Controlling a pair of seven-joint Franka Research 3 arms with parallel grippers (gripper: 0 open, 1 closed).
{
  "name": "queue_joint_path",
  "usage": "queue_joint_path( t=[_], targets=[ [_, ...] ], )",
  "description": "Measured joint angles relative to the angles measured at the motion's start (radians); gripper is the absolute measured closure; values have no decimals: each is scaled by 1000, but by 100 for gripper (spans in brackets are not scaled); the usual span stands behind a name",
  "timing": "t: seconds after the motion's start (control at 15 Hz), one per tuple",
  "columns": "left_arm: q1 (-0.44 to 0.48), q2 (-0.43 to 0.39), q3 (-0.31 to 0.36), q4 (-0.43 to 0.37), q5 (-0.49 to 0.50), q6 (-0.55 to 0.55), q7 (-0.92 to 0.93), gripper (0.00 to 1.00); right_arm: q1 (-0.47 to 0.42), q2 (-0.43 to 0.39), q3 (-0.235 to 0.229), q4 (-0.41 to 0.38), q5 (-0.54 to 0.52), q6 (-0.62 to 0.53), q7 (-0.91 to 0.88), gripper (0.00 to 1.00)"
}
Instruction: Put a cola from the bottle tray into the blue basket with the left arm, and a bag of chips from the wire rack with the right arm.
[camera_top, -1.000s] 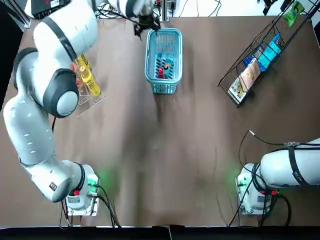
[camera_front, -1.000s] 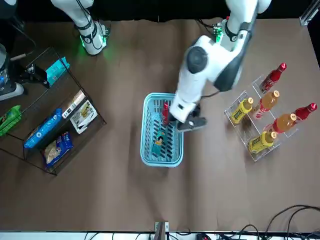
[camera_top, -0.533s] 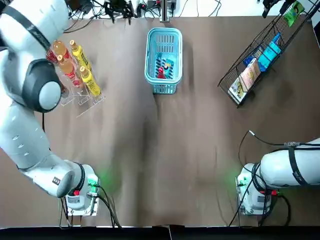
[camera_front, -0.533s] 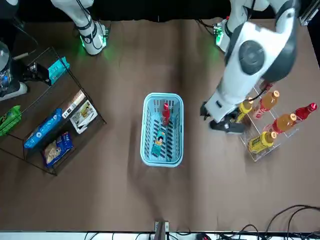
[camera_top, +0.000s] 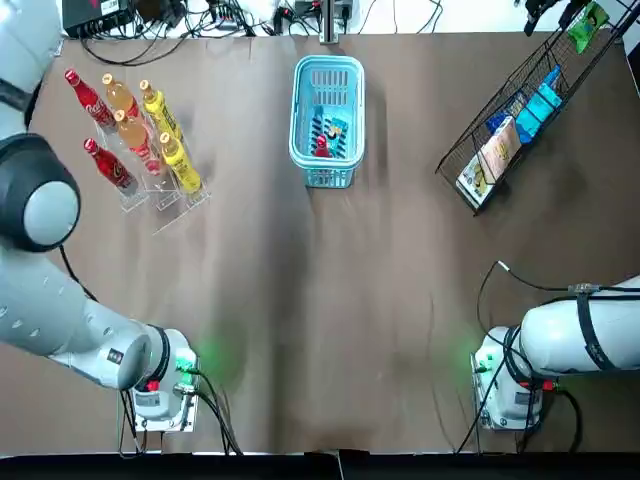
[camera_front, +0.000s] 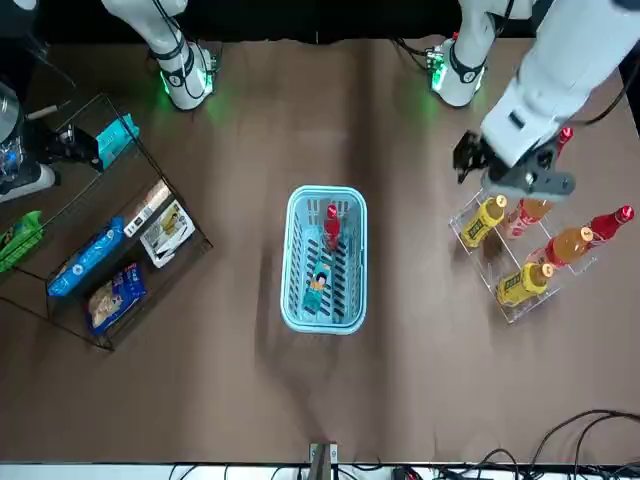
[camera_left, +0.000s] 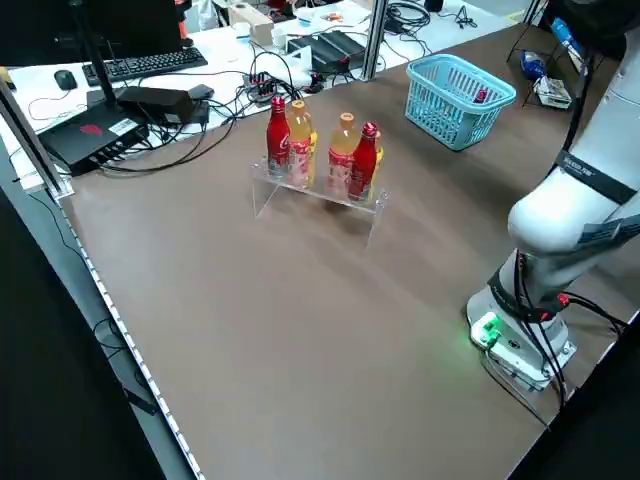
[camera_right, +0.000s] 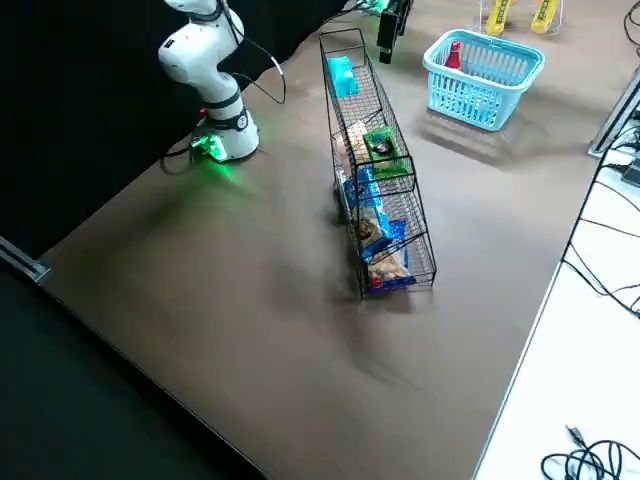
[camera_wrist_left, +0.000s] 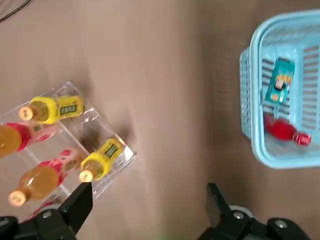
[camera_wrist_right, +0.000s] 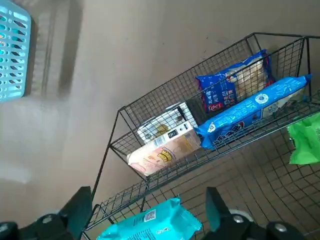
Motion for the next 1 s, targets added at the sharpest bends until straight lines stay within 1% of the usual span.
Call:
queue_joint_path(
  t=[0.13, 0.33, 0.67, 1.0],
  targets=[
    [10, -35, -1, -19, 0, -32, 28, 0, 0, 0, -1, 0, 0, 3, 1, 0],
    [30, -62, -1, -46, -3, -35, 60, 0, -2, 0, -7, 0, 2, 5, 2, 0],
    [88, -63, -1, -55, -3, -35, 120, 0, -2, 0, -11, 0, 2, 21, 2, 0],
    [95, -64, 0, -55, -3, -33, 149, 0, -2, 0, -10, 0, 2, 22, 2, 0]
  ],
)
